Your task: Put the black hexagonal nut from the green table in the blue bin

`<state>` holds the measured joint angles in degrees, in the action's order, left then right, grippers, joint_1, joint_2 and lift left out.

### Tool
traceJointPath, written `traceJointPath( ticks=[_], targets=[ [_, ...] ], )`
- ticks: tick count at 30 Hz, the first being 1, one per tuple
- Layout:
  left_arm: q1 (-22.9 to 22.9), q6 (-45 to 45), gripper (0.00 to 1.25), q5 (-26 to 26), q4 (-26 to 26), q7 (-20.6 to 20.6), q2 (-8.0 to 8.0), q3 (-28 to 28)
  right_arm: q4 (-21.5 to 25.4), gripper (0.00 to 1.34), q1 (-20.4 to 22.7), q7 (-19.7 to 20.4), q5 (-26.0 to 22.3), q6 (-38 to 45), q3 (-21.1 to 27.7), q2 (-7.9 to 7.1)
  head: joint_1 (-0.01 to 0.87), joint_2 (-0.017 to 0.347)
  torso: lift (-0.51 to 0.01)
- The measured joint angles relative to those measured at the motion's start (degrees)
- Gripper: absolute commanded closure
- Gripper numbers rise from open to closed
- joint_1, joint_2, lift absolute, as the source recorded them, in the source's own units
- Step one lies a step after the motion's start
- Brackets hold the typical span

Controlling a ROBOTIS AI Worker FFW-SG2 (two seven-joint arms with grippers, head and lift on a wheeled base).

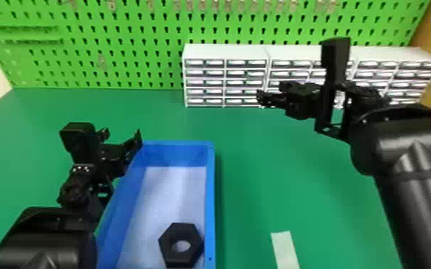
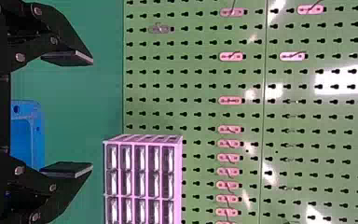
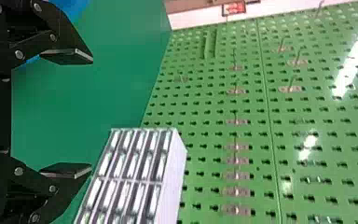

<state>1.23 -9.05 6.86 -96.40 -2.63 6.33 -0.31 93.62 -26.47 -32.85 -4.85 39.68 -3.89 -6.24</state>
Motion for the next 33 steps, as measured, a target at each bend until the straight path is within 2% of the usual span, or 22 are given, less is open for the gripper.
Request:
traceJointPath(
  ticks=[12, 22, 33],
  targets=[
    [0.0, 0.0, 0.45, 0.0, -0.27, 0.0, 0.0, 0.02, -0.74, 0.45, 4.0, 8.07, -0.87, -8.88, 4.49, 1.53, 0.686, 0.051, -0.096],
    [0.0, 0.0, 0.45, 0.01, -0.37, 0.03, 0.0, 0.03, -1.31, 0.45, 7.59, 13.62, -1.04, -14.37, 5.98, 2.33, 0.686, 0.051, -0.096],
    [0.14, 0.0, 0.45, 0.39, -0.45, 0.09, 0.0, 0.0, -1.63, 0.45, 11.41, 18.88, 1.07, -20.46, 6.5, 3.36, 0.686, 0.051, -0.096]
  ],
)
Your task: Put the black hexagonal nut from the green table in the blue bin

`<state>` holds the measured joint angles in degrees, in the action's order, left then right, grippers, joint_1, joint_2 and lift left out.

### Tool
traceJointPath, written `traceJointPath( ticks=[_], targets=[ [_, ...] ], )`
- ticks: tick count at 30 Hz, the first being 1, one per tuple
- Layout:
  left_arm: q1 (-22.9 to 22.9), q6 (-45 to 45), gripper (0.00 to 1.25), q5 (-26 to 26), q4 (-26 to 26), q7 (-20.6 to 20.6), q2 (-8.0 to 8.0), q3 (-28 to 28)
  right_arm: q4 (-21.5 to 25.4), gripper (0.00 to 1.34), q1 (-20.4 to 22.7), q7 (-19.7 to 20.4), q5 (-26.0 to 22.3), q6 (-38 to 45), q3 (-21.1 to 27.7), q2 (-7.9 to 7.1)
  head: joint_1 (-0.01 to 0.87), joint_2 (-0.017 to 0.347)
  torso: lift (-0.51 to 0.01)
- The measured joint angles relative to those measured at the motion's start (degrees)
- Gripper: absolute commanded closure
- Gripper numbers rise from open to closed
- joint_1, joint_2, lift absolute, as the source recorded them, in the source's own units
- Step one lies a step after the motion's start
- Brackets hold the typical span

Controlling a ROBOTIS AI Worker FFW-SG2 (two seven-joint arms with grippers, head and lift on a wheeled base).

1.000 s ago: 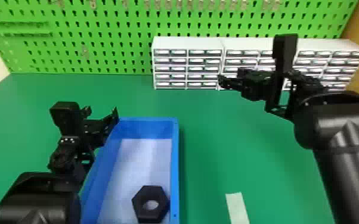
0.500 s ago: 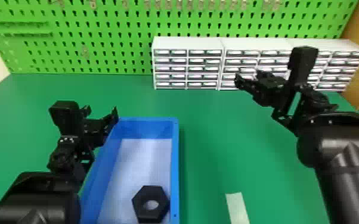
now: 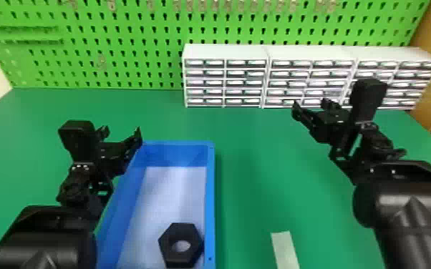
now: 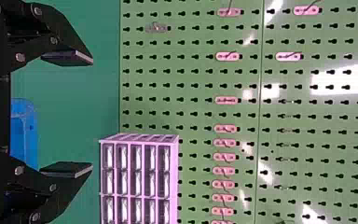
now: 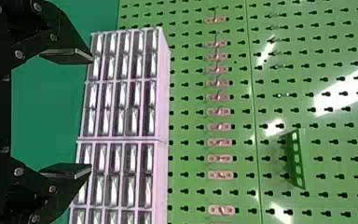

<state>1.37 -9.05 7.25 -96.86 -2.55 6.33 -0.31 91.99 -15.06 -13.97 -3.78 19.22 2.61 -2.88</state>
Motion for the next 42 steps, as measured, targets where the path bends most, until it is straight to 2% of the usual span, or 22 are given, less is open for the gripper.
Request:
traceJointPath(
  ticks=[6, 15, 27, 42],
  targets=[
    [0.09, 0.0, 0.45, 0.04, 0.0, 0.0, -0.07, 0.21, -0.02, 0.45, 2.36, 2.94, 0.45, -3.94, -0.02, 0.77, 0.686, 0.051, -0.096],
    [0.48, 0.0, 0.45, -0.09, 0.0, 0.0, -0.09, 0.23, -0.01, 0.45, 5.25, 4.4, 1.62, -8.39, 0.21, 1.93, 0.686, 0.051, -0.096],
    [1.05, 0.0, 0.45, -0.33, 0.01, 0.0, -0.09, 0.56, 0.32, 0.45, 8.82, 8.84, 3.51, -13.76, -0.43, 2.4, 0.686, 0.051, -0.096],
    [1.56, 0.0, 0.45, -0.57, -0.09, 0.57, -0.09, 1.75, 1.25, 0.45, 10.13, 9.05, 4.67, -13.9, 0.61, 2.7, 0.686, 0.051, -0.096]
  ],
)
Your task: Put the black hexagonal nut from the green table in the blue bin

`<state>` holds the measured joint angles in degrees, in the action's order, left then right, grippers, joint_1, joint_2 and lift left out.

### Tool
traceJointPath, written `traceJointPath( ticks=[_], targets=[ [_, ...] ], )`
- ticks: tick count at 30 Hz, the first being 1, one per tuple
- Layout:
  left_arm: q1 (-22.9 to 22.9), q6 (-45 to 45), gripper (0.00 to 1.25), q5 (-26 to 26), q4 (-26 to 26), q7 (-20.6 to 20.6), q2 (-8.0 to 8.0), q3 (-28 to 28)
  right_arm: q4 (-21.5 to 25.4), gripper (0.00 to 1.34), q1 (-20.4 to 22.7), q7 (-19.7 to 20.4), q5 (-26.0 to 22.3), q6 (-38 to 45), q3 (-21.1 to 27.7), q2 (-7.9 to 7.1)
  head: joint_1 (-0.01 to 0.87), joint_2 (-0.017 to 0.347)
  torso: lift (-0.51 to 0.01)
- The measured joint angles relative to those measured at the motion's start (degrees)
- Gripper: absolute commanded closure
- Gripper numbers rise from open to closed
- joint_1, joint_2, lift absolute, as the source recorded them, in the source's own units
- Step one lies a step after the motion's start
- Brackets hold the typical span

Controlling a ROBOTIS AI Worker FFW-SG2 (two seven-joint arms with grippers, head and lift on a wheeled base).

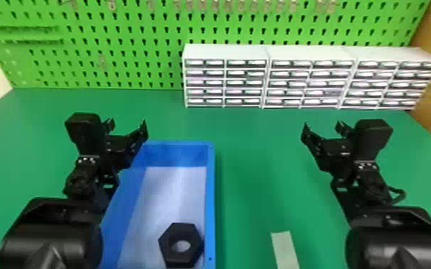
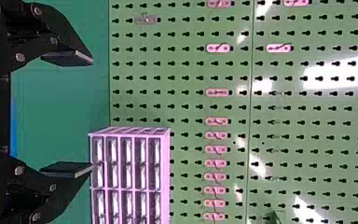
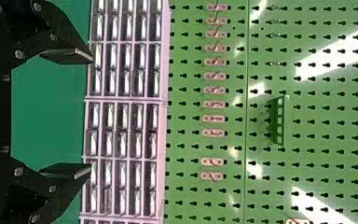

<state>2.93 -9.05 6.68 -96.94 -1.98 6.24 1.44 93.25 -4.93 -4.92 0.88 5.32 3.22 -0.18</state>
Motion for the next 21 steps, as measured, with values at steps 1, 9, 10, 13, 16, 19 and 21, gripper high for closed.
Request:
traceJointPath(
  ticks=[1, 9, 10, 13, 16, 19, 21],
  targets=[
    [-0.02, 0.0, 0.45, -0.08, 0.0, 0.05, 0.0, 0.09, 0.04, 0.45, -0.03, 0.0, 0.06, 0.02, -0.05, 0.0, 0.686, 0.051, -0.096],
    [-0.41, -0.08, 0.45, -0.67, -0.48, 0.76, 0.0, 0.54, 0.41, 0.45, -0.15, 0.12, 0.47, 0.43, 0.17, -0.23, 0.686, 0.051, -0.096],
    [-0.47, -0.19, 0.45, -0.73, -0.61, 0.86, 0.0, 0.54, 0.43, 0.45, -0.16, 0.19, 0.51, 0.45, 0.22, -0.24, 0.686, 0.051, -0.096],
    [-0.6, -0.66, 0.45, -0.91, -1.07, 1.02, 0.0, 0.49, 0.45, 0.45, -0.17, 0.41, 0.62, 0.5, 0.37, -0.28, 0.686, 0.051, -0.096],
    [-0.65, -0.85, 0.45, -0.95, -1.37, 1.03, 0.0, 0.33, 0.45, 0.45, -0.17, 0.59, 0.67, 0.57, 0.57, -0.33, 0.686, 0.051, -0.096],
    [-0.8, -0.87, 0.45, -0.67, -1.66, 1.02, 0.0, 0.14, 0.45, 0.45, -0.15, 0.62, 0.69, 0.67, 0.86, -0.35, 0.686, 0.051, -0.096],
    [-1.06, -0.9, 0.45, -0.54, -2.07, 1.02, 0.0, 0.02, 0.45, 0.45, -0.15, 0.62, 0.69, 0.72, 1.06, -0.35, 0.686, 0.051, -0.096]
  ],
)
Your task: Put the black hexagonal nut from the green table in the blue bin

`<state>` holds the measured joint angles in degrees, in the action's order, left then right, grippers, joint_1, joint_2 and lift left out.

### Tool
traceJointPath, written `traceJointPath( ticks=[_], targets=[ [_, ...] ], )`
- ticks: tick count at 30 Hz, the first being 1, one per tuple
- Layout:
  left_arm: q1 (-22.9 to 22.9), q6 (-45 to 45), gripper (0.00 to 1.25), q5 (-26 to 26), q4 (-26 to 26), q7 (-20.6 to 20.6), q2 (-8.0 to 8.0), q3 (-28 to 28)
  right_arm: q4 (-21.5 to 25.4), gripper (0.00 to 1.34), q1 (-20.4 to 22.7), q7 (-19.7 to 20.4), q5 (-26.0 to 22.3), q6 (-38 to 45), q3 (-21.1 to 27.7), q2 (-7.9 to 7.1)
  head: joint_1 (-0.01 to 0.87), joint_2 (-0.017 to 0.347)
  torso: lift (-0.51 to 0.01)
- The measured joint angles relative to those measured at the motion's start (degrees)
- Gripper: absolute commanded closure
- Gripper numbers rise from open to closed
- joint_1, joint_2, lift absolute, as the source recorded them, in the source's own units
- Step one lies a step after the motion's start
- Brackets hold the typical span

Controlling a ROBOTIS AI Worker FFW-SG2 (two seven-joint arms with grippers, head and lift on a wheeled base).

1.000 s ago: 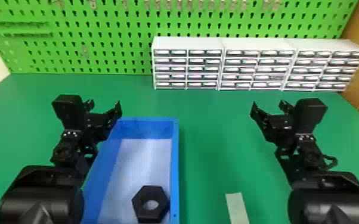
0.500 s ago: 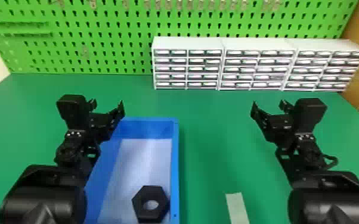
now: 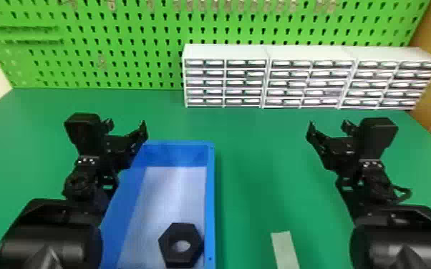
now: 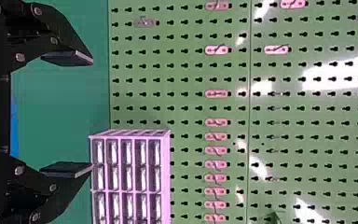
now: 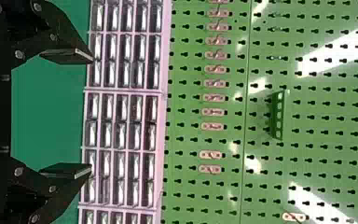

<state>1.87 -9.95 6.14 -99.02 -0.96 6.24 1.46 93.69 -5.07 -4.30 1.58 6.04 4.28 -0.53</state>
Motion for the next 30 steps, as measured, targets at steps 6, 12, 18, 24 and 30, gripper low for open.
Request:
traceJointPath(
  ticks=[6, 12, 18, 24, 30],
  targets=[
    [-1.11, -0.19, 0.45, -0.01, -1.14, 0.0, 0.0, -1.18, 0.0, 0.45, -0.02, 0.04, 0.0, 0.02, 0.45, 0.0, 0.686, 0.051, -0.096],
    [-1.42, -0.25, 0.45, 0.02, -1.26, 0.0, 0.0, -2.44, 0.0, 0.45, -0.01, 0.08, 0.09, 0.11, 0.78, -0.01, 0.686, 0.051, -0.096],
    [-1.45, -0.25, 0.45, -0.31, -1.26, -0.08, 0.0, -3.32, 0.0, 0.45, -0.01, 0.07, 0.33, 0.15, 0.95, -0.1, 0.686, 0.051, -0.096],
    [-1.5, -0.25, 0.45, -0.9, -1.27, -0.62, 0.03, -3.75, 0.0, 0.45, 0.12, 0.08, 0.36, 0.15, 1.08, -0.23, 0.686, 0.051, -0.096],
    [-1.39, -0.15, 0.45, -1.55, -1.27, -0.71, 0.02, -4.05, 0.0, 0.45, 0.15, 0.08, 0.43, 0.15, 1.1, -0.21, 0.686, 0.051, -0.096]
  ],
)
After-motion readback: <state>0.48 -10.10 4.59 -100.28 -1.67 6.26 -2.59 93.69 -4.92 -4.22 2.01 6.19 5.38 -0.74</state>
